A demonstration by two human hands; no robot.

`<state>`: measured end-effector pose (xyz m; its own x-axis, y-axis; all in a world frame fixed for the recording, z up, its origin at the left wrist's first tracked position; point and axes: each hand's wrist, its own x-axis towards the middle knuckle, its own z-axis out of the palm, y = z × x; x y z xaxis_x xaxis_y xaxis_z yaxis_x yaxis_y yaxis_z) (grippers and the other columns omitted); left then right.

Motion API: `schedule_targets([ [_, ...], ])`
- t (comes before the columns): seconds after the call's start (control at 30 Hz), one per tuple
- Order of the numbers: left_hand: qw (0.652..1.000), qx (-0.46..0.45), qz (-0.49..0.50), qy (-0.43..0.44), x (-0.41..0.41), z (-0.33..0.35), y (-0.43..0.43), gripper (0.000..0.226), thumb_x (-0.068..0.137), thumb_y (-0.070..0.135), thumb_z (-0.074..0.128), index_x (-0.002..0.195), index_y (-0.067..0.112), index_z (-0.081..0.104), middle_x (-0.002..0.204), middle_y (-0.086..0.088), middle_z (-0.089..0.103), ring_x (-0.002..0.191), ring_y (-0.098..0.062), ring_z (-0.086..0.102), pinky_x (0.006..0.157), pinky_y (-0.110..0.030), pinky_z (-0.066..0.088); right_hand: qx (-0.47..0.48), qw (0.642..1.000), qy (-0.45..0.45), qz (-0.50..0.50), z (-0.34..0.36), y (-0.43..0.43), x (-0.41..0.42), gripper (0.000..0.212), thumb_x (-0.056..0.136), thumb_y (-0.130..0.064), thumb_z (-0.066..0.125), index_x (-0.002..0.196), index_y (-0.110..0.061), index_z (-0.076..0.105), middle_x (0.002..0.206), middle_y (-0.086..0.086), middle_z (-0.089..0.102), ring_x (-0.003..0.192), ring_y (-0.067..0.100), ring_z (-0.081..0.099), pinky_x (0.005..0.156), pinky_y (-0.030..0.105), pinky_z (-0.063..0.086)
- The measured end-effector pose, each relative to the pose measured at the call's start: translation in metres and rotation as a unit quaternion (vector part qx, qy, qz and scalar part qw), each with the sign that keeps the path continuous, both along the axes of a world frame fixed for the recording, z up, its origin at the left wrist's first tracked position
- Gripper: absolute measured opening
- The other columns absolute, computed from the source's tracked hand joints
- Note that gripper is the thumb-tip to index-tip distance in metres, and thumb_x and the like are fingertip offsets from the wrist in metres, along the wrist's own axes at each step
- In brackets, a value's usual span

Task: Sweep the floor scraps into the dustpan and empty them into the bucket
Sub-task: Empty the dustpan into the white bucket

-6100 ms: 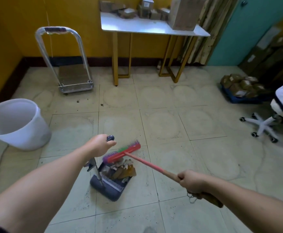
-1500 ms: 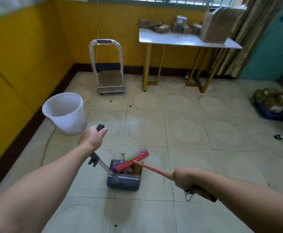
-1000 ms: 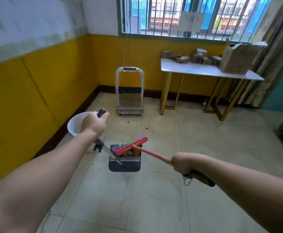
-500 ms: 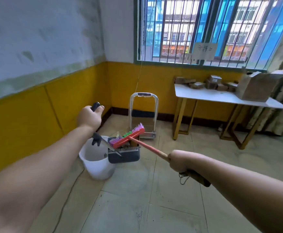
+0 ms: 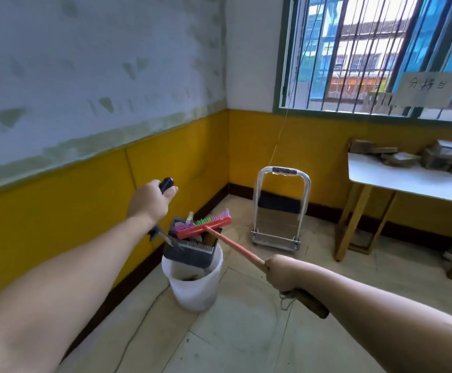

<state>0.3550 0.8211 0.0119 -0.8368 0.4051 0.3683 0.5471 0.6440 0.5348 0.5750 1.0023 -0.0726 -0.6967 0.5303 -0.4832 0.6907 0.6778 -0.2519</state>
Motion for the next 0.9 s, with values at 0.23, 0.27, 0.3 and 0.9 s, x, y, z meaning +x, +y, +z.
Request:
schedule_targets([
  [0.23,0.972,-0.206,-0.108,-0.004,-0.037,-0.038,0.022,0.028,0.096,0.042,0.050,0.086,0.016,0.049,0.074,-0.002,0.053,0.067,-0.021,0.051,0.050,-0.028,0.032,-0.058,0.997,-0.048,-0.007,-0.028,0.022,-0.050,0.023,0.092,-0.014,0.048,0.111,-0.006,0.058,0.083,0.003,0.062,0.055,0.011,0.056,0.048,0.021,0.046],
  [0.27,0.960,-0.248,-0.129,-0.007,-0.041,-0.042,0.025,0.027,0.096,0.044,0.050,0.087,0.018,0.049,0.077,-0.002,0.053,0.070,-0.021,0.051,0.051,-0.028,0.032,-0.071,0.996,-0.057,-0.009,-0.029,0.025,-0.054,0.020,0.093,-0.013,0.046,0.108,-0.005,0.057,0.083,0.005,0.062,0.054,0.012,0.055,0.049,0.021,0.047],
  [0.3,0.948,-0.282,-0.149,-0.006,-0.043,-0.046,0.028,0.027,0.095,0.046,0.050,0.089,0.020,0.049,0.080,-0.001,0.054,0.072,-0.020,0.052,0.052,-0.028,0.034,-0.084,0.994,-0.066,-0.013,-0.029,0.027,-0.057,0.017,0.095,-0.012,0.044,0.104,-0.004,0.055,0.081,0.007,0.061,0.053,0.013,0.054,0.050,0.022,0.047],
  [0.9,0.911,-0.381,0.075,-0.141,-0.020,-0.065,0.063,0.060,0.068,0.074,0.064,0.090,0.019,0.055,0.083,-0.001,0.057,0.076,-0.021,0.057,0.054,-0.025,0.039,-0.294,0.951,0.012,-0.097,-0.032,0.069,-0.083,0.017,0.090,-0.007,0.048,0.073,-0.009,0.047,0.063,0.005,0.052,0.050,0.014,0.050,0.049,0.023,0.044],
])
